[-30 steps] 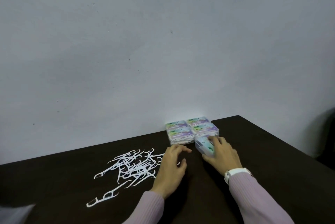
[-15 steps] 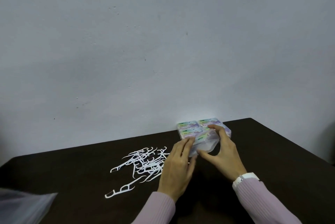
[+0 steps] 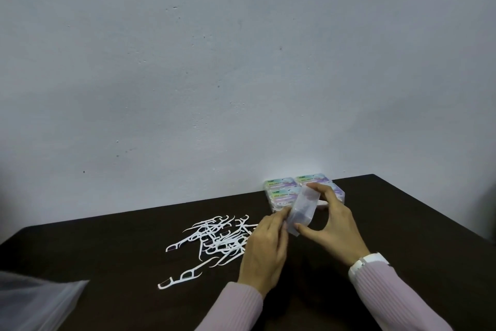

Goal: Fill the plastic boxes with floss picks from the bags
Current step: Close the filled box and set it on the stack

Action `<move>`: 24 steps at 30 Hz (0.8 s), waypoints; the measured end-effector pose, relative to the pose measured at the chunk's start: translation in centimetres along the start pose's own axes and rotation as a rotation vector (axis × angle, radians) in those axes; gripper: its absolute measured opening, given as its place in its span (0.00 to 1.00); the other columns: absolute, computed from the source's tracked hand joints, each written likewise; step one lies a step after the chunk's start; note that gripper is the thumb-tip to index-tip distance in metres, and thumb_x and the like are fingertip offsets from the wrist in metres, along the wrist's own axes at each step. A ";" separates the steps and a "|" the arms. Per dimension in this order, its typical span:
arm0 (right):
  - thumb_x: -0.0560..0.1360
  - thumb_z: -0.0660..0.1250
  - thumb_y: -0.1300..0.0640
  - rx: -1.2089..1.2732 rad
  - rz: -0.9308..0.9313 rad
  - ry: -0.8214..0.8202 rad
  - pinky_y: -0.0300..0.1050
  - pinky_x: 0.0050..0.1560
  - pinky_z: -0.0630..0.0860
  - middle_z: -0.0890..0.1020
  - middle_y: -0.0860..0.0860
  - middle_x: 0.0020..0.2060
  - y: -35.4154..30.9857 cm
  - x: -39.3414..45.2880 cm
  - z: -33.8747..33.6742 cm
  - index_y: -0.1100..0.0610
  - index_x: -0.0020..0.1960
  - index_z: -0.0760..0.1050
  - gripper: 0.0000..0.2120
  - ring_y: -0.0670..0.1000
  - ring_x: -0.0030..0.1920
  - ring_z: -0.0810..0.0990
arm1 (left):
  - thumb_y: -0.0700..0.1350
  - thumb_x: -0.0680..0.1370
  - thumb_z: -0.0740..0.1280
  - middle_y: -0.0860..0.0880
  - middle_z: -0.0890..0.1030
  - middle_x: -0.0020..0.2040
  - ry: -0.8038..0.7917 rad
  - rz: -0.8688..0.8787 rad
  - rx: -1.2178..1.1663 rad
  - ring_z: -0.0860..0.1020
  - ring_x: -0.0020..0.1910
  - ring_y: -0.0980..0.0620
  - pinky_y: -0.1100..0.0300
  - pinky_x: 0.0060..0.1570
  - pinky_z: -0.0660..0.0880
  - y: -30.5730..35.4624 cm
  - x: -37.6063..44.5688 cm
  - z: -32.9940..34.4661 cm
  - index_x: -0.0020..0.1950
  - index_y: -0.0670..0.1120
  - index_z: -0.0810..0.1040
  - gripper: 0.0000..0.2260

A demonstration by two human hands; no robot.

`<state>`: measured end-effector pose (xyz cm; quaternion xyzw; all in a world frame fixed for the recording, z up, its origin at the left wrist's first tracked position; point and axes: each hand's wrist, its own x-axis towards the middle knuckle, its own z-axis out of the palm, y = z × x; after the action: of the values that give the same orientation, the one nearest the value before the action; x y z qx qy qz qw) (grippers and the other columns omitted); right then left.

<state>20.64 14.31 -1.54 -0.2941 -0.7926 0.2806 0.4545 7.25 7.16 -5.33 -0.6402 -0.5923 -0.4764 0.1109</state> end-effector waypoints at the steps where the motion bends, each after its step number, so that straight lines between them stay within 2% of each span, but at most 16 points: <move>1: 0.63 0.78 0.55 -0.034 -0.036 0.003 0.30 0.56 0.65 0.68 0.41 0.56 0.1 0.0 0.1 0.46 0.61 0.61 0.35 0.41 0.58 0.68 | 0.48 0.81 0.55 0.51 0.79 0.58 -0.011 -0.066 -0.073 0.75 0.55 0.63 0.72 0.58 0.69 0.2 0.0 0.0 0.67 0.47 0.73 0.17; 4: 0.61 0.79 0.56 -0.183 -0.232 -0.010 0.26 0.56 0.62 0.73 0.45 0.58 0.8 0.0 0.4 0.45 0.62 0.62 0.36 0.43 0.59 0.70 | 0.49 0.83 0.55 0.54 0.82 0.54 -0.040 -0.273 -0.384 0.78 0.54 0.61 0.62 0.56 0.75 1.2 0.5 -0.1 0.61 0.50 0.77 0.14; 6: 0.61 0.79 0.58 -0.282 -0.335 -0.028 0.28 0.57 0.64 0.76 0.51 0.58 1.1 0.0 0.6 0.46 0.62 0.64 0.37 0.46 0.59 0.73 | 0.53 0.80 0.56 0.52 0.83 0.50 -0.046 -0.439 -0.661 0.80 0.51 0.57 0.61 0.52 0.76 2.0 1.1 -0.4 0.55 0.50 0.80 0.15; 8: 0.62 0.78 0.60 -0.351 -0.390 -0.050 0.30 0.59 0.65 0.76 0.52 0.59 1.2 0.0 0.7 0.48 0.64 0.62 0.38 0.47 0.60 0.74 | 0.55 0.75 0.60 0.50 0.83 0.50 -0.093 -0.569 -0.854 0.81 0.51 0.54 0.59 0.50 0.78 2.1 1.7 -0.5 0.56 0.48 0.79 0.17; 10: 0.63 0.77 0.62 -0.367 -0.398 -0.090 0.32 0.60 0.65 0.73 0.50 0.63 1.4 0.1 0.8 0.47 0.66 0.59 0.39 0.45 0.63 0.70 | 0.55 0.71 0.65 0.52 0.82 0.52 -0.164 -0.600 -0.902 0.81 0.52 0.55 0.59 0.49 0.79 2.1 2.1 -0.6 0.57 0.50 0.77 0.18; 13: 0.66 0.75 0.62 -0.365 -0.364 -0.135 0.33 0.63 0.61 0.57 0.41 0.72 1.7 0.3 0.9 0.42 0.68 0.52 0.43 0.42 0.69 0.57 | 0.51 0.68 0.72 0.52 0.80 0.55 -0.200 -0.595 -0.830 0.79 0.54 0.54 0.60 0.51 0.78 1.7 2.3 -0.5 0.58 0.52 0.75 0.19; 16: 0.67 0.70 0.66 -0.285 -0.231 -0.156 0.36 0.68 0.57 0.44 0.38 0.73 1.8 0.2 1.0 0.34 0.67 0.47 0.45 0.41 0.72 0.44 | 0.42 0.72 0.72 0.50 0.81 0.54 -0.176 -0.551 -0.784 0.80 0.52 0.54 0.62 0.48 0.78 1.2 2.5 -0.6 0.58 0.49 0.76 0.15; 18: 0.67 0.66 0.70 -0.180 -0.074 -0.137 0.43 0.72 0.55 0.45 0.42 0.73 1.8 0.1 0.8 0.38 0.68 0.49 0.43 0.42 0.73 0.43 | 0.38 0.73 0.71 0.49 0.81 0.54 -0.186 -0.534 -0.797 0.79 0.51 0.55 0.64 0.47 0.76 0.6 2.9 -0.8 0.60 0.45 0.76 0.16; 20: 0.69 0.62 0.73 0.028 0.087 -0.084 0.46 0.73 0.55 0.53 0.46 0.72 1.4 0.2 0.5 0.44 0.70 0.53 0.40 0.45 0.73 0.50 | 0.39 0.71 0.73 0.47 0.80 0.56 -0.227 -0.556 -0.854 0.78 0.54 0.54 0.64 0.49 0.76 0.2 3.2 -1.2 0.63 0.44 0.74 0.21; 22: 0.71 0.59 0.74 0.364 0.240 -0.023 0.49 0.70 0.62 0.61 0.46 0.67 0.9 0.5 0.1 0.44 0.69 0.57 0.35 0.48 0.69 0.61 | 0.42 0.67 0.73 0.45 0.79 0.59 -0.273 -0.579 -0.915 0.77 0.58 0.51 0.62 0.52 0.75 -0.3 3.4 -1.4 0.64 0.44 0.73 0.26; 24: 0.76 0.59 0.62 0.643 0.354 0.004 0.53 0.62 0.71 0.68 0.48 0.63 0.6 0.8 -0.4 0.43 0.66 0.62 0.23 0.51 0.63 0.70 | 0.43 0.66 0.72 0.46 0.79 0.60 -0.321 -0.560 -0.926 0.76 0.59 0.51 0.63 0.52 0.74 -0.7 3.5 -1.6 0.66 0.44 0.73 0.28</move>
<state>20.76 15.35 -1.32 -0.2696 -0.6000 0.5891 0.4694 5.34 8.46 -2.19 -0.5046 -0.4781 -0.5946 -0.4039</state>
